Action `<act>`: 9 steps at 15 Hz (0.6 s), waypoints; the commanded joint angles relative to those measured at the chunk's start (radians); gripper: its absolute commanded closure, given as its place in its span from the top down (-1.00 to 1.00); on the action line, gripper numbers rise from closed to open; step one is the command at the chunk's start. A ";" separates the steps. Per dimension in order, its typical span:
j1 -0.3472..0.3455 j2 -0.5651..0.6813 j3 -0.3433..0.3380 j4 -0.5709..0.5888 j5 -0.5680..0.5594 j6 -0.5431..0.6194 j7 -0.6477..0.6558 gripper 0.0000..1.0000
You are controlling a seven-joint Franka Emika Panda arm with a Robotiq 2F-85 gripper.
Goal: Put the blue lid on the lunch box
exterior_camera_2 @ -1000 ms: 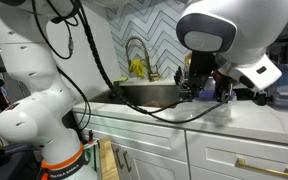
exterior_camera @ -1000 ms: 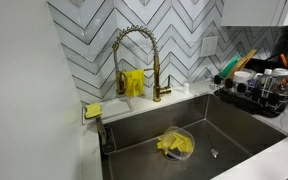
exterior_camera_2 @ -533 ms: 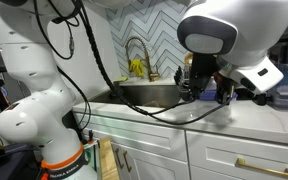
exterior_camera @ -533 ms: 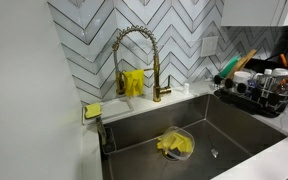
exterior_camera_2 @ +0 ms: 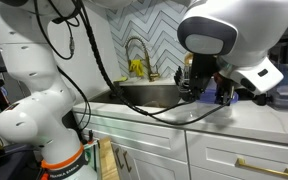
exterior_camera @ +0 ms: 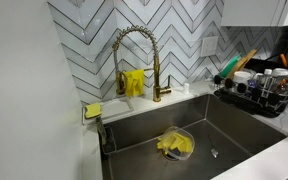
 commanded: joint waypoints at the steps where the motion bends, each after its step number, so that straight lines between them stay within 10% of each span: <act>1: 0.006 0.000 -0.008 -0.006 0.010 0.004 -0.014 0.23; 6: 0.006 -0.001 -0.009 -0.001 0.002 0.005 -0.018 0.97; 9: 0.006 0.001 -0.009 0.011 -0.003 -0.004 -0.011 0.93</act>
